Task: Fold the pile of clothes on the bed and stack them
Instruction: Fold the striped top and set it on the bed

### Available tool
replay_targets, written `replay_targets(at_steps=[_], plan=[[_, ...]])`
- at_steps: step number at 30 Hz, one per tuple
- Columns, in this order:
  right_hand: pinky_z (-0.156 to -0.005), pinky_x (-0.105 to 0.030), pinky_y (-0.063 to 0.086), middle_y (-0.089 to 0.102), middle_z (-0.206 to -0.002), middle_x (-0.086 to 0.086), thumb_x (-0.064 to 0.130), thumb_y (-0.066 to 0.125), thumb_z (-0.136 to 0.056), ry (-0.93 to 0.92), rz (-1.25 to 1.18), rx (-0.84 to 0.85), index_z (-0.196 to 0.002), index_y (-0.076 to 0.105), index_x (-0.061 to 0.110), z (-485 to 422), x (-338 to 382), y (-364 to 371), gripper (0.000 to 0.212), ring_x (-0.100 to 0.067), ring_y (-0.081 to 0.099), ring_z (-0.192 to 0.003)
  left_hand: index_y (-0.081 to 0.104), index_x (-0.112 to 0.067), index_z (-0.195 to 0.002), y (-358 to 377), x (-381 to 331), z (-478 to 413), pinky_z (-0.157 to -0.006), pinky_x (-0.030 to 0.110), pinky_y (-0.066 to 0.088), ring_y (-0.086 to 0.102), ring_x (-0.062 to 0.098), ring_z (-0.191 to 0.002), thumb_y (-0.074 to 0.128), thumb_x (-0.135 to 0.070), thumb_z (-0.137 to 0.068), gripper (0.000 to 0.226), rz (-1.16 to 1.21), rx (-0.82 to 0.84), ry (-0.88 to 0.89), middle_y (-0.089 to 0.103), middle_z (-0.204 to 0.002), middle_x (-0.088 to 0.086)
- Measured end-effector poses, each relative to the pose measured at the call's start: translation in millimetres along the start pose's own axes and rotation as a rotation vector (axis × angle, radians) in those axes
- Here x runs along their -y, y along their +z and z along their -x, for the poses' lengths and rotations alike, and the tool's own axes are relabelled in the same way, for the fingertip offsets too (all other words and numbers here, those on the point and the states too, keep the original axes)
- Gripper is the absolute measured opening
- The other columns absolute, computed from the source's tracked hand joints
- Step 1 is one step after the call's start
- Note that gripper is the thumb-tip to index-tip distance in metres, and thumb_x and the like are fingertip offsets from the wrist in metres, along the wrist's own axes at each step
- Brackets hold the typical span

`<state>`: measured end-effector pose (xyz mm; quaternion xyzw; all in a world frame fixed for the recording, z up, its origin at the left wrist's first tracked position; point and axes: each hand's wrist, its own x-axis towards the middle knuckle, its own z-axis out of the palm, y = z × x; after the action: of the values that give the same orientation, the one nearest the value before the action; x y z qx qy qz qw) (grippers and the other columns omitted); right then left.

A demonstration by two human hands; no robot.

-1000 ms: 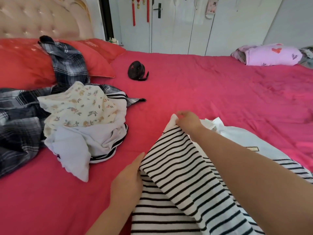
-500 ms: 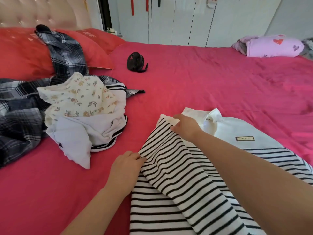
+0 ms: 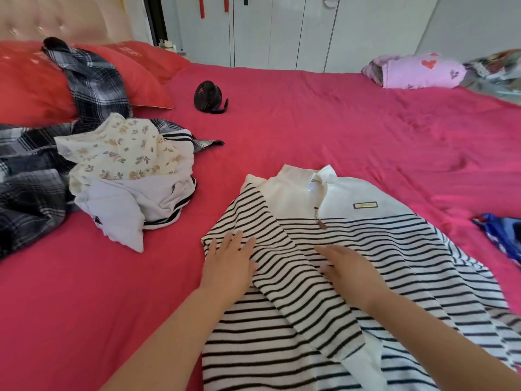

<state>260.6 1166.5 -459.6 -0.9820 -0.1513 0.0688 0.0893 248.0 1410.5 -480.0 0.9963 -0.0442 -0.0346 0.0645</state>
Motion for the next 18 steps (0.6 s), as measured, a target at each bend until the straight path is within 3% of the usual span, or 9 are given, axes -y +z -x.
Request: replay_targets(at_steps=[2,4,6,8,9,11,14,16,18], plan=[[-0.110,-0.023,0.028,0.044,-0.142,0.005,0.039,0.041,-0.096,-0.094,-0.144,-0.178,-0.140,0.039,0.028,20.0,1.2,-2.0,0.046,-0.013,0.038,-0.131,0.015,-0.029,-0.148,-0.9,-6.0,14.0,-0.116,0.043,0.006,0.004,0.019,-0.144,0.032,-0.044,-0.097,0.055,0.046,-0.059,0.009,0.011,-0.157,0.000],[-0.109,-0.023,0.028,0.046,-0.141,0.004,0.047,0.040,-0.094,-0.221,-0.165,-0.259,-0.138,0.042,0.030,42.5,8.8,1.9,0.047,-0.014,0.040,-0.131,0.014,-0.029,-0.148,0.7,-8.6,33.0,-0.116,0.041,0.008,0.006,0.018,-0.144,0.032,-0.046,-0.097,0.056,0.081,-0.059,0.004,0.011,-0.156,-0.001],[-0.115,-0.035,0.022,0.032,-0.150,0.006,0.050,0.032,-0.096,-0.234,-0.064,-0.104,-0.142,0.030,0.041,61.0,13.3,11.3,0.047,-0.015,0.025,-0.141,0.015,-0.028,-0.148,3.4,-8.6,52.4,-0.117,0.040,0.009,0.005,0.017,-0.144,0.032,-0.047,-0.097,0.057,0.089,-0.032,0.003,0.010,-0.156,-0.002],[-0.117,-0.044,0.010,0.013,-0.156,0.009,0.047,0.022,-0.099,-0.061,0.049,0.127,-0.144,0.014,0.047,74.5,9.8,16.6,0.046,-0.018,0.007,-0.145,0.014,-0.029,-0.148,5.8,-9.0,70.6,-0.117,0.039,0.009,0.004,0.019,-0.144,0.034,-0.044,-0.097,0.057,0.076,0.019,0.006,0.008,-0.157,-0.002],[-0.117,-0.045,0.008,0.012,-0.157,0.009,0.044,0.020,-0.100,0.002,0.070,0.143,-0.144,0.012,0.047,79.2,8.4,16.7,0.045,-0.020,0.005,-0.145,0.014,-0.029,-0.148,6.8,-9.7,79.8,-0.117,0.038,0.009,0.003,0.020,-0.144,0.035,-0.043,-0.097,0.057,0.075,0.038,0.006,0.007,-0.157,-0.001],[-0.116,-0.041,0.014,0.022,-0.154,0.006,0.036,0.025,-0.100,0.012,0.100,-0.007,-0.144,0.022,0.041,91.5,15.6,12.1,0.044,-0.019,0.014,-0.143,0.014,-0.029,-0.148,7.2,-11.2,97.5,-0.117,0.037,0.011,0.005,0.020,-0.144,0.037,-0.039,-0.097,0.057,0.098,0.016,-0.005,0.007,-0.157,0.001],[-0.107,-0.038,0.034,0.050,-0.134,0.000,0.036,0.050,-0.091,-0.223,0.053,-0.224,-0.131,0.050,0.030,122.9,44.2,8.3,0.040,-0.022,0.044,-0.127,0.018,-0.025,-0.148,7.1,-15.2,122.4,-0.114,0.035,0.019,0.009,0.021,-0.143,0.047,-0.035,-0.095,0.061,0.234,-0.047,-0.063,0.011,-0.156,0.003],[-0.099,-0.040,0.044,0.060,-0.121,-0.002,0.046,0.059,-0.082,-0.390,-0.066,-0.191,-0.123,0.059,0.027,152.6,66.3,19.7,0.045,-0.024,0.056,-0.114,0.021,-0.022,-0.147,8.0,-18.8,139.1,-0.113,0.033,0.020,0.014,0.024,-0.141,0.054,-0.030,-0.092,0.065,0.336,-0.104,-0.142,0.014,-0.154,0.007],[-0.104,-0.040,0.037,0.056,-0.127,0.000,0.061,0.054,-0.075,-0.502,0.027,-0.046,-0.128,0.052,0.033,177.6,85.2,35.1,0.060,-0.023,0.051,-0.120,0.023,-0.018,-0.146,10.3,-22.0,152.1,-0.109,0.030,0.025,0.025,0.026,-0.133,0.060,-0.026,-0.088,0.070,0.419,-0.192,-0.211,0.025,-0.147,0.011]])
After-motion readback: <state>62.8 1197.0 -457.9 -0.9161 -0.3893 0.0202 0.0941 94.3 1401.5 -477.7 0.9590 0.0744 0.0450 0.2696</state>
